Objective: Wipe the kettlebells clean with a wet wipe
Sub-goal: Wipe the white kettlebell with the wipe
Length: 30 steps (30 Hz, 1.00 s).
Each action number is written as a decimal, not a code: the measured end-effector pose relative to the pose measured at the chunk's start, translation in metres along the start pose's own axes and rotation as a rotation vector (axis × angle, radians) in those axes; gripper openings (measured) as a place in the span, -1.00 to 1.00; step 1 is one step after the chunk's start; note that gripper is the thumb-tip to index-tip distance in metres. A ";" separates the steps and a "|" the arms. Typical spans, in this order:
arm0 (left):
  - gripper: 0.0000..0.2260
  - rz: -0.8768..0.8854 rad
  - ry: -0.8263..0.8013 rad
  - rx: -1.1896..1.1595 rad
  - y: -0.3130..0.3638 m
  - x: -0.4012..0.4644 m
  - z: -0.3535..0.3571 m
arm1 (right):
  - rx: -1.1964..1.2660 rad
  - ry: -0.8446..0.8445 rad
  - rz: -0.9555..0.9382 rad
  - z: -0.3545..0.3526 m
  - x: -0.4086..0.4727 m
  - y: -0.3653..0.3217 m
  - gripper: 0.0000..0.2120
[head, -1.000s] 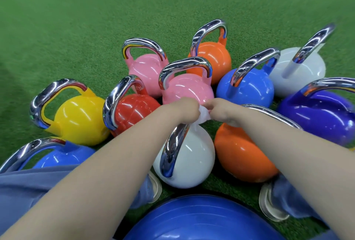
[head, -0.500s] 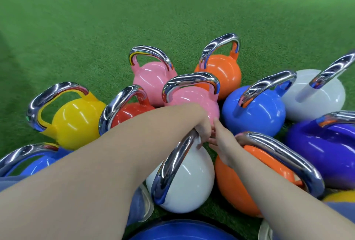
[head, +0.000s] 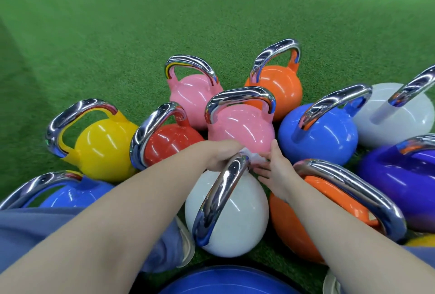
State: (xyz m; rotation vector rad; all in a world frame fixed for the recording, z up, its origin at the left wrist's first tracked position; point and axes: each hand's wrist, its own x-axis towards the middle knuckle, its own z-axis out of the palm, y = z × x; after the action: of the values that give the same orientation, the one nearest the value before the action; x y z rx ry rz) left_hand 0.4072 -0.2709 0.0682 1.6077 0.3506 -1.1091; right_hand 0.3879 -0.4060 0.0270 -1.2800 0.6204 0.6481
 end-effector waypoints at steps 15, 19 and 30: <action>-0.80 0.098 0.177 -0.103 -0.009 -0.049 0.006 | 0.032 -0.027 -0.092 0.007 -0.020 -0.013 -0.42; -0.77 0.169 0.177 0.063 -0.028 -0.066 0.008 | -0.029 -0.036 -0.124 0.012 -0.027 -0.014 -0.42; -0.80 0.321 0.236 0.241 -0.097 -0.108 0.010 | -0.334 0.068 -0.210 0.005 -0.038 0.022 -0.45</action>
State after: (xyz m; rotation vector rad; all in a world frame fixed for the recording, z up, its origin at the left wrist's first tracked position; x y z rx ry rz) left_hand 0.2777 -0.2110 0.0958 1.9362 0.1059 -0.7390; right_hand 0.3467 -0.4008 0.0415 -1.6601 0.4352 0.5495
